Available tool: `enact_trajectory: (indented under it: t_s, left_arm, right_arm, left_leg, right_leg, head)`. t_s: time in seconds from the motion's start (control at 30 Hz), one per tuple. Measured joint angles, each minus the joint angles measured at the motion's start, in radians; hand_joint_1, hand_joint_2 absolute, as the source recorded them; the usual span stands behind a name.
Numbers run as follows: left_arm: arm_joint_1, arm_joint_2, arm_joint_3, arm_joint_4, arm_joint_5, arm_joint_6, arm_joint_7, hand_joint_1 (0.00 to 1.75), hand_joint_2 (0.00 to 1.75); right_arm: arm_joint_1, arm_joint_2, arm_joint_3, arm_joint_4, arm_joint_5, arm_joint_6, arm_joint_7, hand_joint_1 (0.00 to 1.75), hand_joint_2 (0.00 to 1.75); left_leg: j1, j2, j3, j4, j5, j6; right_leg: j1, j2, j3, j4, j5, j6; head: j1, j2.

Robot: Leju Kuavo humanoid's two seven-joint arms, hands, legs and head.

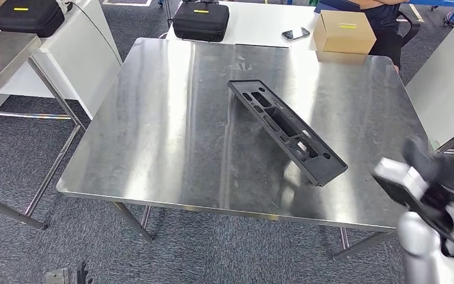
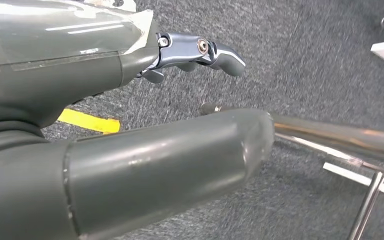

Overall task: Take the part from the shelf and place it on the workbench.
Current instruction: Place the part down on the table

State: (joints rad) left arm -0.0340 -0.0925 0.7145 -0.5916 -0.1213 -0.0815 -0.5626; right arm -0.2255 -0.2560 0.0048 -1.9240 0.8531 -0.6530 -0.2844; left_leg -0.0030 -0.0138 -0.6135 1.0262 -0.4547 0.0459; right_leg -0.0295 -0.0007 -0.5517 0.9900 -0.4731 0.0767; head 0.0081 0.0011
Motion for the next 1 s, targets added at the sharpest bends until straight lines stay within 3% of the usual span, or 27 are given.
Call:
enact_trajectory:
  t_s: [0.1,0.17,0.33,0.47,0.53,0.6,0.63,0.67,0.7,0.77,0.83,0.9,0.93,1.0]
  left_arm:
    - [0.02,-0.012,0.056,-0.027,0.018,0.0,0.008,0.0,0.0]
    - [0.034,-0.025,0.099,-0.05,0.029,-0.004,0.031,0.0,0.0]
    - [0.065,-0.056,0.204,-0.112,0.053,-0.037,0.107,0.0,0.0]
    - [0.071,-0.075,0.279,-0.146,0.042,-0.059,0.132,0.0,0.0]
    - [0.069,-0.084,0.309,-0.151,0.033,-0.063,0.136,0.0,0.0]
    - [0.068,-0.092,0.332,-0.152,0.021,-0.064,0.136,0.0,0.0]
    - [0.068,-0.095,0.342,-0.152,0.014,-0.064,0.136,0.0,0.0]
    - [0.068,-0.099,0.349,-0.152,0.009,-0.065,0.136,0.0,0.0]
    - [0.068,-0.103,0.356,-0.151,0.004,-0.067,0.136,0.0,0.0]
    - [0.067,-0.111,0.367,-0.153,-0.006,-0.072,0.135,0.0,0.0]
    - [0.067,-0.119,0.379,-0.16,-0.014,-0.08,0.135,0.0,0.0]
    - [0.067,-0.126,0.389,-0.171,-0.019,-0.085,0.135,0.0,0.0]
    - [0.067,-0.129,0.394,-0.176,-0.019,-0.086,0.135,0.0,0.0]
    - [0.067,-0.133,0.402,-0.183,-0.021,-0.086,0.135,0.0,0.0]
  right_arm:
    - [0.157,0.032,-0.036,-0.166,-0.225,-0.042,-0.275,0.0,0.0]
    - [0.242,0.064,-0.048,-0.234,-0.331,-0.043,-0.378,0.0,0.0]
    - [0.377,0.12,-0.048,-0.327,-0.456,-0.043,-0.409,0.0,0.0]
    - [0.424,0.143,-0.047,-0.341,-0.505,-0.043,-0.412,0.0,0.0]
    - [0.429,0.148,-0.046,-0.342,-0.519,-0.043,-0.412,0.0,0.0]
    - [0.43,0.152,-0.045,-0.34,-0.535,-0.043,-0.412,0.0,0.0]
    - [0.428,0.154,-0.045,-0.339,-0.545,-0.043,-0.412,0.0,0.0]
    - [0.426,0.155,-0.044,-0.336,-0.554,-0.043,-0.412,0.0,0.0]
    - [0.421,0.156,-0.044,-0.333,-0.562,-0.043,-0.412,0.0,0.0]
    - [0.408,0.158,-0.044,-0.326,-0.577,-0.043,-0.412,0.0,0.0]
    - [0.401,0.161,-0.044,-0.321,-0.596,-0.043,-0.412,0.0,0.0]
    - [0.399,0.164,-0.045,-0.316,-0.608,-0.043,-0.412,0.0,0.0]
    - [0.397,0.166,-0.045,-0.313,-0.611,-0.043,-0.412,0.0,0.0]
    - [0.396,0.169,-0.045,-0.309,-0.614,-0.043,-0.412,0.0,0.0]
  left_leg:
    - [0.0,0.003,0.003,0.0,-0.004,-0.003]
    - [-0.001,0.004,0.005,0.0,-0.007,-0.002]
    - [-0.008,0.004,0.009,0.003,-0.013,0.005]
    - [-0.007,0.007,0.015,-0.007,-0.001,0.024]
    - [-0.003,0.011,0.016,-0.015,0.007,0.033]
    - [-0.006,0.013,0.01,-0.016,0.011,0.037]
    - [-0.008,0.013,0.007,-0.015,0.014,0.037]
    - [-0.009,0.014,0.003,-0.015,0.017,0.036]
    - [-0.01,0.013,0.0,-0.015,0.02,0.034]
    - [-0.011,0.012,-0.005,-0.014,0.027,0.026]
    - [-0.013,0.009,-0.007,-0.012,0.035,0.015]
    - [-0.014,0.007,-0.009,-0.012,0.044,0.003]
    - [-0.012,0.006,-0.012,-0.01,0.045,-0.003]
    - [-0.007,0.006,-0.026,0.022,0.007,-0.018]
  right_leg:
    - [0.0,0.002,0.002,0.0,-0.002,-0.002]
    - [0.0,0.003,0.003,-0.001,-0.003,-0.002]
    - [-0.006,0.003,0.008,-0.003,-0.005,0.004]
    - [-0.011,0.003,0.007,0.01,-0.014,0.012]
    - [-0.01,0.002,-0.029,0.095,-0.068,-0.002]
    - [-0.005,0.002,-0.084,0.234,-0.135,-0.014]
    - [-0.003,0.002,-0.099,0.279,-0.151,-0.013]
    - [-0.001,0.002,-0.094,0.286,-0.151,-0.008]
    - [0.0,0.002,-0.068,0.25,-0.136,-0.002]
    - [0.001,0.002,0.025,0.105,-0.095,0.006]
    - [0.008,0.003,0.08,0.01,-0.068,-0.002]
    - [0.012,0.004,0.076,0.0,-0.058,-0.018]
    - [0.007,0.003,0.071,-0.003,-0.055,-0.028]
    - [-0.001,0.0,0.06,-0.006,-0.042,-0.045]
  head:
    - [0.0,0.0]
    - [-0.001,0.0]
    - [-0.001,0.0]
    - [-0.001,0.0]
    - [0.002,0.0]
    - [0.003,0.0]
    - [0.003,0.0]
    - [0.002,0.0]
    - [0.003,0.0]
    - [0.003,0.0]
    - [0.002,0.0]
    - [-0.001,0.0]
    - [-0.001,0.0]
    - [-0.006,0.0]
